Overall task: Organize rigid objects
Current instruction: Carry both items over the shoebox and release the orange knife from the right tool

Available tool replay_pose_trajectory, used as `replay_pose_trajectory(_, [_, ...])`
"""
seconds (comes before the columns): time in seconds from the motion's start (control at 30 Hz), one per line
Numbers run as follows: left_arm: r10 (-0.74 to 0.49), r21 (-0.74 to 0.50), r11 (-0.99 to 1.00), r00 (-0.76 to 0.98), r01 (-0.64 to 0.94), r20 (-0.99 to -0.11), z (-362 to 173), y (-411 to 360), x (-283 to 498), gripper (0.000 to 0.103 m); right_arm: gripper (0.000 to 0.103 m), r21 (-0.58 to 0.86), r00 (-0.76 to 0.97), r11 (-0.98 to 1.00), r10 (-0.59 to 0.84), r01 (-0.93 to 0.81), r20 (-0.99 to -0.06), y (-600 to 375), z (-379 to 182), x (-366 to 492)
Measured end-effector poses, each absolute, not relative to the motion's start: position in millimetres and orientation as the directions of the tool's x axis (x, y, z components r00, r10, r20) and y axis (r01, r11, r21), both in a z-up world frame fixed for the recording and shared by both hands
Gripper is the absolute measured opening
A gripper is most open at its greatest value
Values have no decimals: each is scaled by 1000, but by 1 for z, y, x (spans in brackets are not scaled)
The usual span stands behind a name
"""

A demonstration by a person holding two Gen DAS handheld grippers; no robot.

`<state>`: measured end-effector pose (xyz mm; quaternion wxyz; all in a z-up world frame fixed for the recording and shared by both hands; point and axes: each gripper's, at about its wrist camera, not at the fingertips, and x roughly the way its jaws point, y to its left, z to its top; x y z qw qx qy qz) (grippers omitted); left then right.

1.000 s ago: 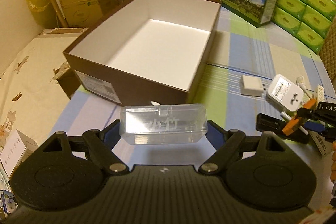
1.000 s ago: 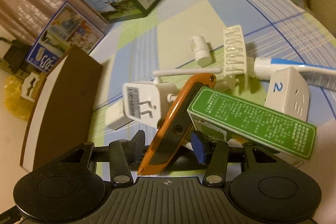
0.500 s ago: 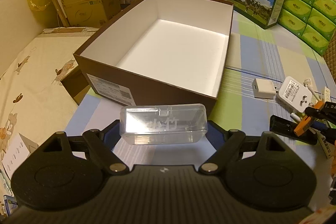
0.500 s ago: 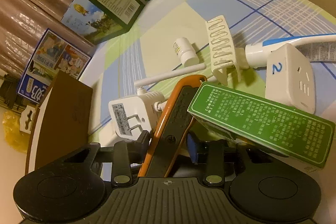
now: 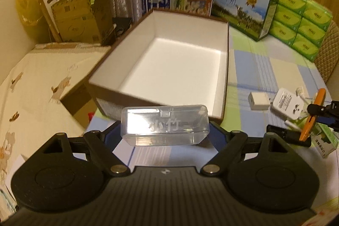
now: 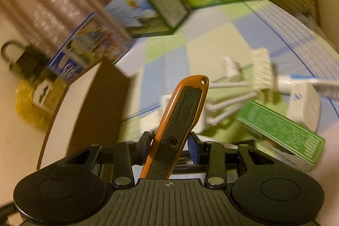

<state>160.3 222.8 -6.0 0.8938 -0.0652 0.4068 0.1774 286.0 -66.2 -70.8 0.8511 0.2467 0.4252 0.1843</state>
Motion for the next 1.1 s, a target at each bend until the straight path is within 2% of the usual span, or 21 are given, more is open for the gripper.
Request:
replay_pose_trajectory(0.37, [241,34,951,672,-306,-700,12,259,189,83,35,584,474,723,687,-368,-551,42,-5,297])
replay_pose_trajectory(0.5, [219,29,960,679,-280,-700,8,279,207,83,35,562,436,705,709,-433,-554,89,4,308])
replay_pose_trajectory(0.73, [170,26,975,660,-222,-732,-13,318,233,83,35,501,388,727,679,-469,-622,154,-9,332])
replay_pose_trajectory(1.1, [99,57,994,552,-94,-828,-54,351,267,83,35,327,281,796,513,-509,-811,226,-55,350])
